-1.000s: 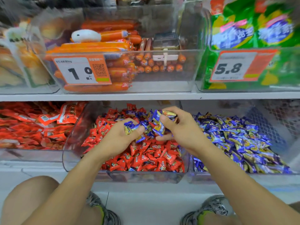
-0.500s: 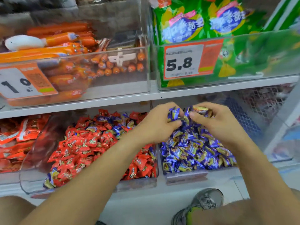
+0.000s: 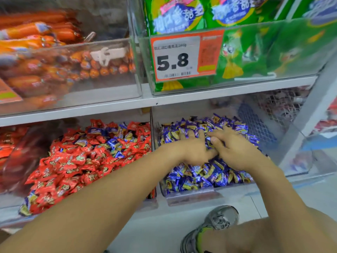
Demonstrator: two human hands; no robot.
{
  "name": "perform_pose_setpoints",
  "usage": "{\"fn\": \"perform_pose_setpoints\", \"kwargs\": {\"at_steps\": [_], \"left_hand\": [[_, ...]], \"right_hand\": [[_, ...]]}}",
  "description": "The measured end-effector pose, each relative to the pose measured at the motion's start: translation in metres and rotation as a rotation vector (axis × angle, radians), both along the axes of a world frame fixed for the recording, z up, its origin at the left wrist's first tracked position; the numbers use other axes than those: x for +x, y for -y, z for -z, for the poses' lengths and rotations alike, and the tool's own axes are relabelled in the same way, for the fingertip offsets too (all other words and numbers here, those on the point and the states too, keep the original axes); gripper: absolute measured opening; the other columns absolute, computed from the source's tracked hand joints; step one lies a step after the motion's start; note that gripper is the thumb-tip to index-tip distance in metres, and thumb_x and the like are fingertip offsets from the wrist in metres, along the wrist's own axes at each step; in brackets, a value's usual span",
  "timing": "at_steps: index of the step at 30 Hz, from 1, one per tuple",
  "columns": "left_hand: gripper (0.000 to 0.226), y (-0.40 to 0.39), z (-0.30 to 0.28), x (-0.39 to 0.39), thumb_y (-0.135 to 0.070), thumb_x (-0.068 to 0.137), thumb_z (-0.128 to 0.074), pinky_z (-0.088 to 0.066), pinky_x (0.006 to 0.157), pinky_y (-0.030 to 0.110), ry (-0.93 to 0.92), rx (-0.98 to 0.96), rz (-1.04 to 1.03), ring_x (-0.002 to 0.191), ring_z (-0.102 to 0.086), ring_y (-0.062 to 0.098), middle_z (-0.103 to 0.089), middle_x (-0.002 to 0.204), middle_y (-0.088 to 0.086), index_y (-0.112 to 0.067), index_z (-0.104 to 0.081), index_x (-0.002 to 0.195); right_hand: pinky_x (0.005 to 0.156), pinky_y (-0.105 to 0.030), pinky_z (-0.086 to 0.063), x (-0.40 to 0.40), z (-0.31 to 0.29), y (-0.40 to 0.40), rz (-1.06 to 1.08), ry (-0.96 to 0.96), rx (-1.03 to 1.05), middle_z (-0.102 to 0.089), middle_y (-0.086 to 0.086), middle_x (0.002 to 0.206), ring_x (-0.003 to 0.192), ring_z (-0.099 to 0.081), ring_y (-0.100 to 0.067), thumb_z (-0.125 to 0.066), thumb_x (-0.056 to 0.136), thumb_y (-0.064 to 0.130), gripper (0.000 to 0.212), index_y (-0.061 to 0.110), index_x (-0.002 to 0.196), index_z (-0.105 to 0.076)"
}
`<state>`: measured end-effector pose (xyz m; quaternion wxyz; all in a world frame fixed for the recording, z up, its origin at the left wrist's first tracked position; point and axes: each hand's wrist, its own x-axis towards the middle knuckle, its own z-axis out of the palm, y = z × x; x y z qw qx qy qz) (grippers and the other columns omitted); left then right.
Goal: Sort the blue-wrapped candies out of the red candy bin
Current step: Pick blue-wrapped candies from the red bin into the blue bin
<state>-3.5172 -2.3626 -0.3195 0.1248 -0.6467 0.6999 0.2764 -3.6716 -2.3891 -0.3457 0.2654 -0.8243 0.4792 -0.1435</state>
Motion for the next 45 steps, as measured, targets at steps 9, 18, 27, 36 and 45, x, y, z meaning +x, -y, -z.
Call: {"fn": "perform_pose_setpoints", "kwargs": {"at_steps": [9, 18, 27, 36, 45], "left_hand": [[0.077, 0.035, 0.021, -0.018, -0.078, 0.089, -0.012, 0.010, 0.111, 0.070, 0.057, -0.008, -0.015, 0.145, 0.020, 0.043, 0.022, 0.161, 0.002, -0.041, 0.012, 0.152], [0.022, -0.055, -0.032, 0.030, -0.033, 0.091, -0.052, -0.049, 0.087, 0.043, -0.379, -0.852, 0.051, 0.094, -0.062, 0.019, -0.068, 0.098, -0.002, -0.020, -0.068, 0.099], [0.059, -0.096, 0.014, 0.212, -0.054, 0.089, -0.033, -0.045, 0.096, 0.043, 0.040, -0.696, -0.185, 0.109, -0.058, 0.033, -0.065, 0.119, 0.009, -0.019, -0.061, 0.127], [0.070, -0.116, 0.020, 0.259, -0.068, 0.085, -0.022, -0.034, 0.102, 0.032, -0.031, -0.640, -0.141, 0.113, -0.055, 0.017, -0.066, 0.114, -0.003, -0.027, -0.065, 0.120], [0.062, -0.106, 0.022, 0.292, -0.070, 0.085, -0.034, -0.035, 0.104, 0.039, 0.034, -0.655, -0.098, 0.120, -0.053, 0.021, -0.062, 0.123, -0.003, -0.029, -0.056, 0.126]], "right_hand": [[0.118, -0.058, -0.006, -0.033, 0.023, 0.027, 0.225, -0.405, 0.067, -0.007, 0.002, 0.166, 0.152, 0.008, -0.030, -0.023, 0.105, 0.047, 0.050, 0.038, 0.154, -0.022], [0.115, -0.040, -0.032, -0.018, -0.005, -0.017, 0.074, 0.133, -0.251, -0.048, -0.002, 0.147, 0.138, -0.040, -0.018, -0.053, 0.100, 0.026, 0.039, 0.022, 0.138, -0.055], [0.095, -0.031, -0.044, 0.160, -0.065, -0.071, -0.438, 0.102, -0.365, -0.062, -0.005, 0.108, 0.104, -0.058, -0.019, -0.056, 0.095, 0.018, 0.023, 0.017, 0.116, -0.066], [0.106, -0.036, -0.044, 0.262, -0.044, 0.005, -0.468, -0.656, 0.083, -0.059, 0.007, 0.136, 0.122, -0.056, -0.019, -0.064, 0.032, 0.095, 0.124, 0.035, 0.139, -0.048], [0.097, -0.031, -0.047, 0.277, -0.019, 0.012, -0.404, -0.430, 0.042, -0.057, 0.007, 0.129, 0.114, -0.057, -0.016, -0.084, 0.061, 0.052, 0.084, 0.035, 0.134, -0.048]]}}
